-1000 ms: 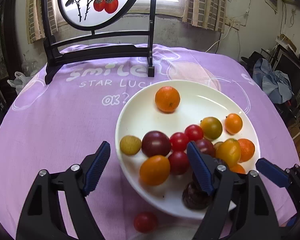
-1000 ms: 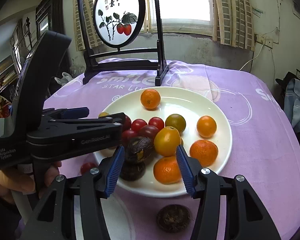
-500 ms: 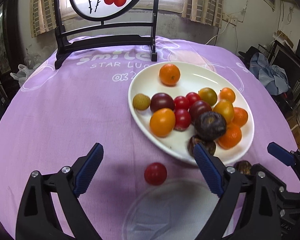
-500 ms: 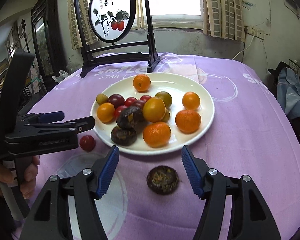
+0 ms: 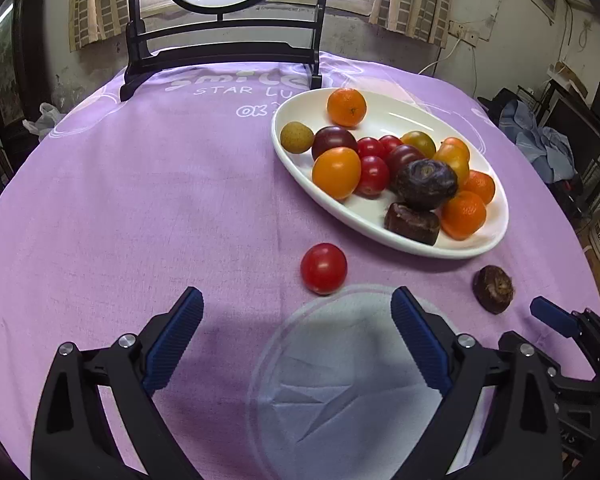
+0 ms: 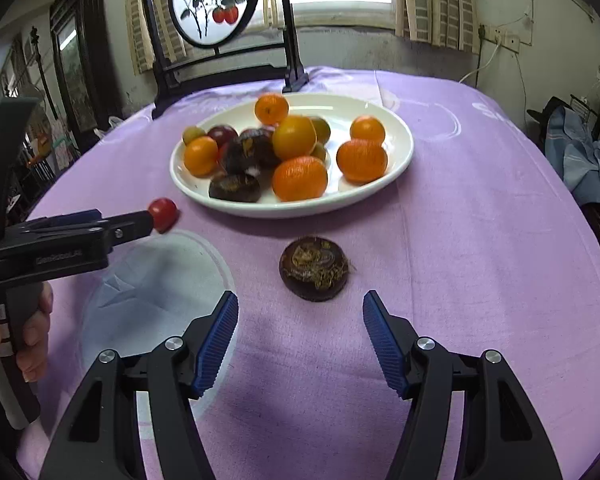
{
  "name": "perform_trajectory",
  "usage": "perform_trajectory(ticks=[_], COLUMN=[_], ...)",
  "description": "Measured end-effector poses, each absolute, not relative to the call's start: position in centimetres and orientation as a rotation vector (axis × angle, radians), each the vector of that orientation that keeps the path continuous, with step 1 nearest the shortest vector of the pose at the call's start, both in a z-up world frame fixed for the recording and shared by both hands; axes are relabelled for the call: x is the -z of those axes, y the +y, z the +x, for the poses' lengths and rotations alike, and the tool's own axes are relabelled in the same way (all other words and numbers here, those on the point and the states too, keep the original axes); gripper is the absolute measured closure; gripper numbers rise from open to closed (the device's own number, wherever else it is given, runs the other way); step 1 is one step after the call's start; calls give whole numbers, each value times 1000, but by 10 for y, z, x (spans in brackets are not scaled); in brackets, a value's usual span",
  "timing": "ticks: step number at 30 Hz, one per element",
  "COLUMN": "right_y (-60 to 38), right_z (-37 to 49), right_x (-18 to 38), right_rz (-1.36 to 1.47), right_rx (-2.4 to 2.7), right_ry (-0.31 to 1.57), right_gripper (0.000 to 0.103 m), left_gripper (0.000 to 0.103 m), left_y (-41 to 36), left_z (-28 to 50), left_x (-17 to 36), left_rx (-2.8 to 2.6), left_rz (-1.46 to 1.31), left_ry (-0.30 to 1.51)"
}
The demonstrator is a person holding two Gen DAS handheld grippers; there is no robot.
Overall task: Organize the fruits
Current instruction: 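Grasp the last dark brown round fruit with the right tool, then grasp the last red cherry tomato with the left tool while the right tool holds the brown fruit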
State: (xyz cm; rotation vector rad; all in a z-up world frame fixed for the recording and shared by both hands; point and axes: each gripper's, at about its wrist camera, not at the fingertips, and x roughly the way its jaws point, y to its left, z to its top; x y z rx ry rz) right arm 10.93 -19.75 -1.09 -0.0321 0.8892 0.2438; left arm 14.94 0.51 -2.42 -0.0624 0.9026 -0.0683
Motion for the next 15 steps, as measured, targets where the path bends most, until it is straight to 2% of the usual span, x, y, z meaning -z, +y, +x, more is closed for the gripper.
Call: perform_trajectory(ticks=[8,12,15], right_y=[-176,-171,-171], right_z=[135,138,133], right_x=[26,24,24], right_rz=[-139,-124,-115], right_rx=[-194,-211,-198], right_ry=[977,961,942], right_gripper=[37,62,62], left_gripper=[10,10,10], left_y=[8,9,8], left_z=[154,154,156], left_x=[35,37,39], left_rx=[85,90,86], left_rz=[-36,-40,-41], left_ry=[923,927,938])
